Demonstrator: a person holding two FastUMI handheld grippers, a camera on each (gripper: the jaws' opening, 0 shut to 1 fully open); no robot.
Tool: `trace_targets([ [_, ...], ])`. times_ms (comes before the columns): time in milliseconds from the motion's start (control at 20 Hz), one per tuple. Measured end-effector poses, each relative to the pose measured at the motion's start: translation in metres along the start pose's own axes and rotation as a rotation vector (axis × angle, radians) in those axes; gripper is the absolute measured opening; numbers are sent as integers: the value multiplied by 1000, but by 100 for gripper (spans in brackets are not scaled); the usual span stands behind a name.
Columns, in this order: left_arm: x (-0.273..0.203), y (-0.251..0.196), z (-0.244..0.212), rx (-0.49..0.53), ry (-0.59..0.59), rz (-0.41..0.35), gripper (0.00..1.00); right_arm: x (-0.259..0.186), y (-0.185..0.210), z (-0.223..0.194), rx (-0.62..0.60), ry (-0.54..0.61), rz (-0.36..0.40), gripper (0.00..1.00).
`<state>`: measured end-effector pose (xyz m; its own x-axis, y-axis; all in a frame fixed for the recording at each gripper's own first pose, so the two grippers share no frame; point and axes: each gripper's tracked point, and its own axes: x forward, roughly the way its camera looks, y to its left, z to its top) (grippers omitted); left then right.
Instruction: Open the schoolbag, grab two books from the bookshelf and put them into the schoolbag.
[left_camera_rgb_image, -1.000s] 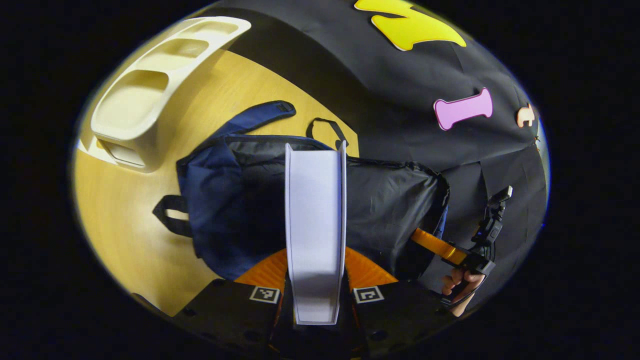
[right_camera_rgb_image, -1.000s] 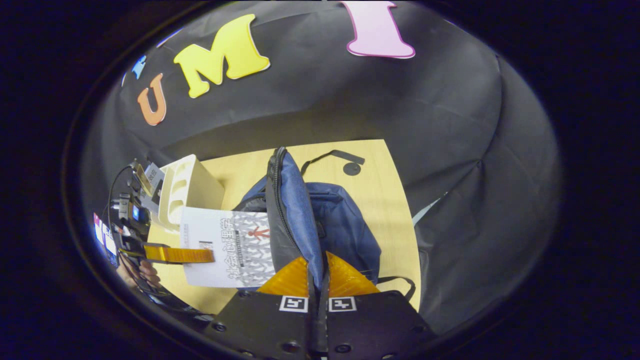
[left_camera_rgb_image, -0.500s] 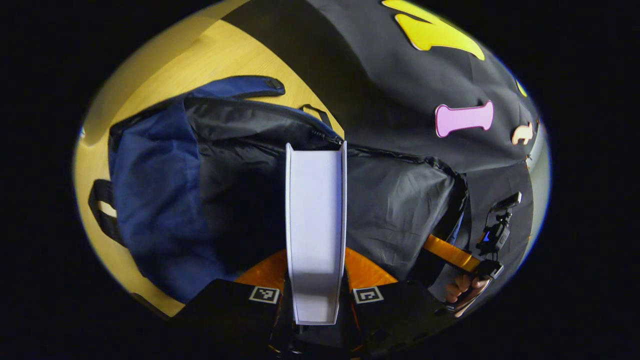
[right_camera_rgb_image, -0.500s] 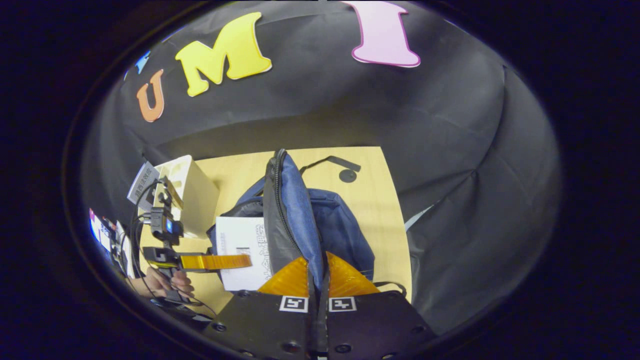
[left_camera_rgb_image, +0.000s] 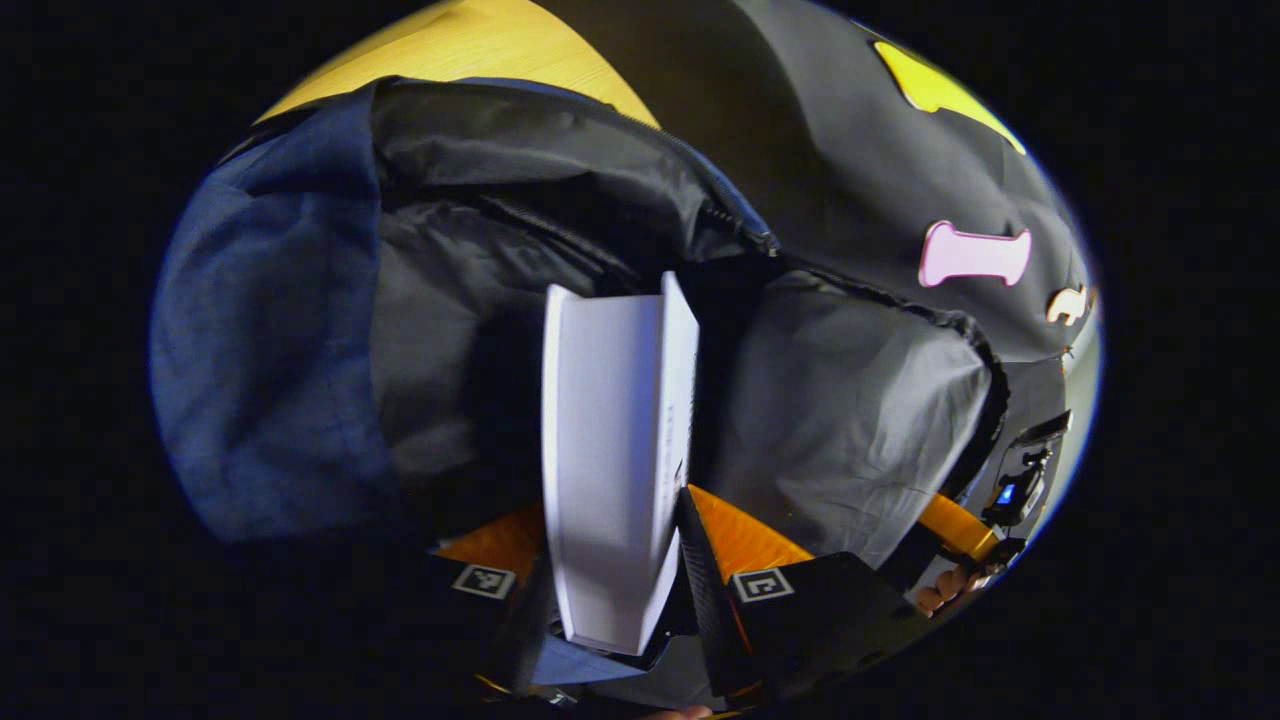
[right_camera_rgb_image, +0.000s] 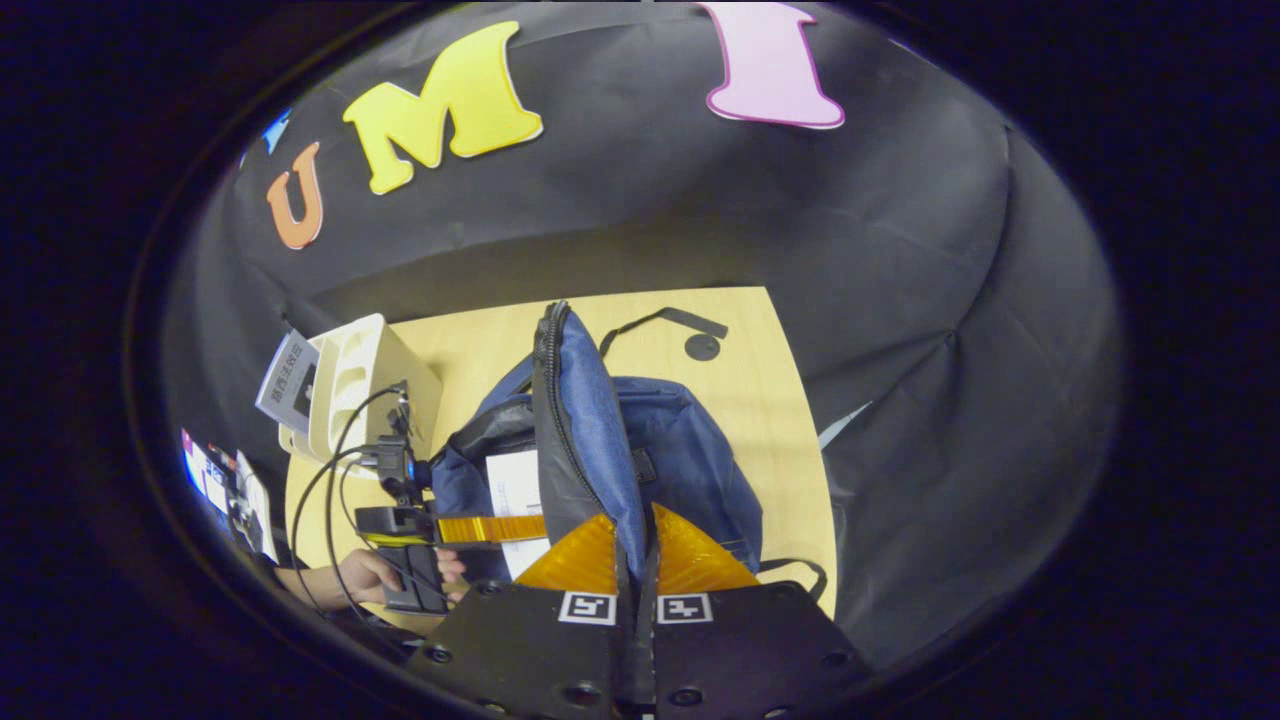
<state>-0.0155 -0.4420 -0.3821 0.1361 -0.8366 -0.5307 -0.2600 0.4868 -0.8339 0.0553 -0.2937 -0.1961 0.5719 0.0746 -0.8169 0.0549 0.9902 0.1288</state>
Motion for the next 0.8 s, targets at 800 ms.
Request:
trace_targets([
  [800,-180,3,45,379,-188,520,84,3,22,-8,-22,-6,-20,1],
])
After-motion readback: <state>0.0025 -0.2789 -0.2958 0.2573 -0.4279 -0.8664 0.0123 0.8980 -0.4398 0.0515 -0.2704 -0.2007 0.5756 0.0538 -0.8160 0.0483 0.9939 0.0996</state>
